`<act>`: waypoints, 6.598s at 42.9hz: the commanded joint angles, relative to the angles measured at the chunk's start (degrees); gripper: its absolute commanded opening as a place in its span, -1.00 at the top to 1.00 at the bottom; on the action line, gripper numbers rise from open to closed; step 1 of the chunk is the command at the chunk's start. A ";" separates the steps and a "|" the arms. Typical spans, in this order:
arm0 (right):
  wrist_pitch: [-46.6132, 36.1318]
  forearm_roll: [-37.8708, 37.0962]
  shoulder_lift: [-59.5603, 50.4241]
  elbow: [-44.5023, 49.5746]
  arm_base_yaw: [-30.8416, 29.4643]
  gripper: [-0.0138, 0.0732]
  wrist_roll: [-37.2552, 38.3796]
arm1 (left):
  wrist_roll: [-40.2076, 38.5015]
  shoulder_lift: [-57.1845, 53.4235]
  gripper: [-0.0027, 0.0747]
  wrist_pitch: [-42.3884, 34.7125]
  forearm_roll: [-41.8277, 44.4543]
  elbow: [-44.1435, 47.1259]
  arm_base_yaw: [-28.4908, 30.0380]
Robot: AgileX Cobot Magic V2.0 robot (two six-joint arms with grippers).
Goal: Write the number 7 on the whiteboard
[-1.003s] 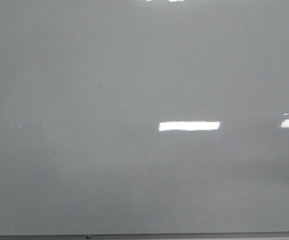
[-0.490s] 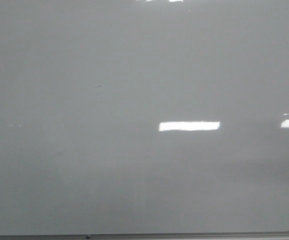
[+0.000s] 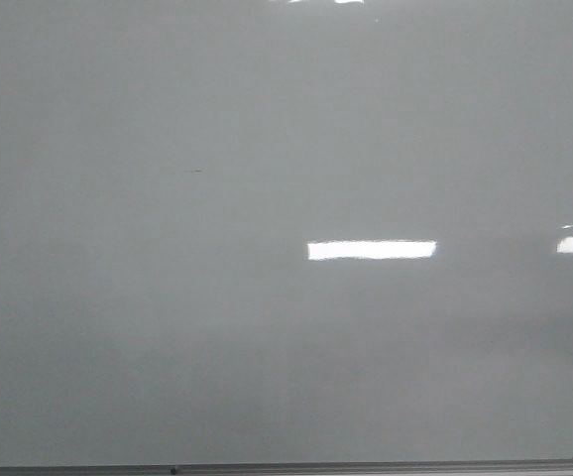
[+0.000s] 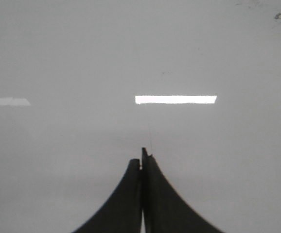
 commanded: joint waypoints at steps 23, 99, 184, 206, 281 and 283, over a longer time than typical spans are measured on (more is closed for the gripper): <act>6.01 3.40 18.14 -25.70 0.13 0.82 -0.19 | -0.12 23.58 0.98 10.40 -0.20 -27.50 0.10; 5.63 3.40 23.01 -26.27 0.13 -0.84 -0.19 | -1.99 84.67 -0.85 -15.59 5.74 -36.65 12.30; 39.66 26.35 61.75 -55.12 38.88 -0.84 -38.46 | 24.08 60.18 0.98 26.72 5.71 -43.39 -63.46; 36.85 27.95 70.56 -61.40 44.88 -0.23 -40.15 | 24.08 60.18 0.98 23.66 5.71 -43.39 -63.46; 6.51 35.49 83.18 -65.02 33.27 0.82 -37.38 | 7.03 18.27 0.98 17.73 5.15 -25.30 -63.46; 6.62 35.49 85.54 -67.03 33.27 0.82 -37.38 | 7.03 18.27 0.98 17.73 5.15 -25.30 -63.46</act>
